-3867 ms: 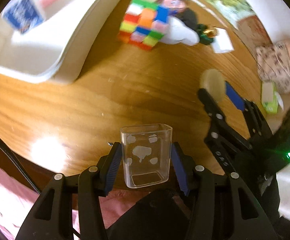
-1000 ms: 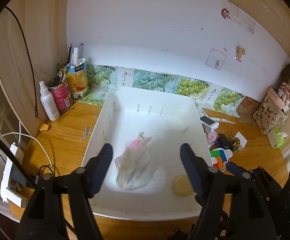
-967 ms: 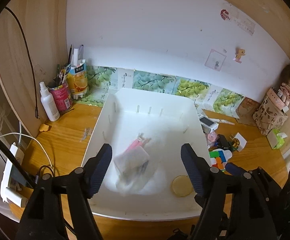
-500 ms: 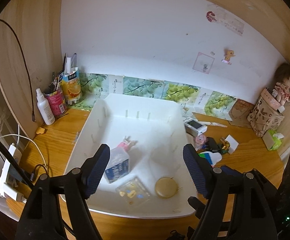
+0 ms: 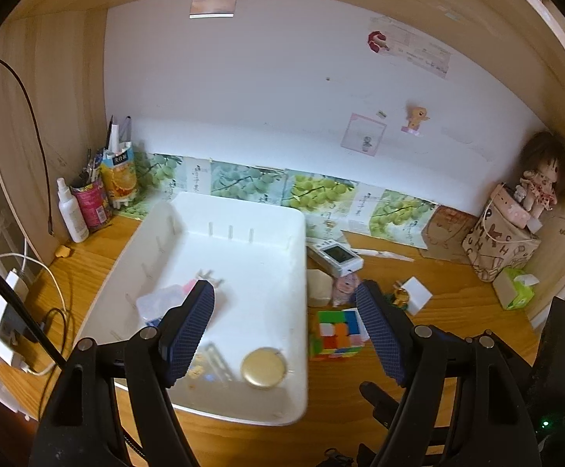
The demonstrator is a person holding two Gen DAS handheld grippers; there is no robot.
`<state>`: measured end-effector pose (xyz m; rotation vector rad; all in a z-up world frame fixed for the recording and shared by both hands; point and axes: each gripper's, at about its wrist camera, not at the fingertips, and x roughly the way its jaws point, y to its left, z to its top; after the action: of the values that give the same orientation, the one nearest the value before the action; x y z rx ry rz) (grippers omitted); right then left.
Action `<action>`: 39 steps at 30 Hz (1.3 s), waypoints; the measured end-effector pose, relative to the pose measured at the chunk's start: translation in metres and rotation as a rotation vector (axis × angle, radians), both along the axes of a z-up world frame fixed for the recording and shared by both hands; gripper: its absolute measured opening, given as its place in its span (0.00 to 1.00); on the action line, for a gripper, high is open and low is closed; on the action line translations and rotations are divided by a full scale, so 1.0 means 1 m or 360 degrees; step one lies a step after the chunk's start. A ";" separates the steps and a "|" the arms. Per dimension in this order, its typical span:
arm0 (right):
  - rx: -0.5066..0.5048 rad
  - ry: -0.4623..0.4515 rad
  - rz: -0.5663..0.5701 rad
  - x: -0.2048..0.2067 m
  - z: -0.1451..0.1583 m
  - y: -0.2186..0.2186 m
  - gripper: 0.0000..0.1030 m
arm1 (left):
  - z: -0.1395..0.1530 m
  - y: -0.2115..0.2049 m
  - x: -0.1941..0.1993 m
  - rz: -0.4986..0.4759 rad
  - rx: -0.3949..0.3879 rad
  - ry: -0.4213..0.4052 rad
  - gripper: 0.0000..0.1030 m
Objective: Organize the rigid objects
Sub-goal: 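Move both open tools back toward the objects beside the tray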
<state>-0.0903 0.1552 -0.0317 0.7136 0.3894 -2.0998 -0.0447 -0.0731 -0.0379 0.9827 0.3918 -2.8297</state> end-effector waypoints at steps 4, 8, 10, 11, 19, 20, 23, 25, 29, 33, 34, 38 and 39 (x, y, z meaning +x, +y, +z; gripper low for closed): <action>0.0028 0.0014 -0.0014 -0.005 0.001 0.015 0.77 | -0.001 0.015 -0.002 0.0014 0.0041 -0.0015 0.76; 0.0052 0.0015 -0.0023 -0.012 0.001 0.033 0.77 | -0.004 0.030 -0.005 0.0028 0.0090 -0.0035 0.76; 0.0064 0.0016 -0.0026 -0.017 0.001 0.042 0.77 | -0.006 0.038 -0.007 0.0035 0.0104 -0.0045 0.76; 0.0069 0.0015 -0.0027 -0.018 0.001 0.046 0.77 | -0.007 0.043 -0.007 0.0037 0.0112 -0.0051 0.76; 0.0106 0.0015 -0.0017 -0.035 -0.002 0.075 0.77 | -0.017 0.074 -0.014 0.0087 0.0169 -0.0112 0.76; 0.0108 0.0014 -0.0011 -0.038 -0.003 0.079 0.77 | -0.019 0.078 -0.015 0.0097 0.0175 -0.0121 0.76; 0.0119 0.0007 0.0011 -0.045 -0.005 0.087 0.77 | -0.023 0.087 -0.019 0.0128 0.0196 -0.0150 0.76; 0.0126 0.0004 0.0020 -0.050 -0.007 0.092 0.77 | -0.026 0.093 -0.023 0.0149 0.0206 -0.0174 0.76; 0.0130 0.0006 0.0018 -0.063 -0.009 0.101 0.77 | -0.030 0.103 -0.031 0.0170 0.0203 -0.0236 0.76; 0.0124 -0.0011 0.0014 -0.076 -0.014 0.108 0.77 | -0.034 0.115 -0.045 0.0169 0.0207 -0.0321 0.76; 0.0123 -0.0019 0.0012 -0.080 -0.015 0.109 0.77 | -0.036 0.118 -0.049 0.0168 0.0212 -0.0343 0.76; 0.0116 -0.0058 -0.0003 -0.098 -0.022 0.114 0.77 | -0.047 0.128 -0.068 0.0152 0.0263 -0.0457 0.76; 0.0114 -0.0062 -0.0008 -0.101 -0.023 0.115 0.77 | -0.050 0.131 -0.073 0.0146 0.0274 -0.0486 0.76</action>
<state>-0.1915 0.2699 -0.0549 0.7965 0.4438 -2.0820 -0.1173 0.0576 -0.0881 1.3669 0.6324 -2.5412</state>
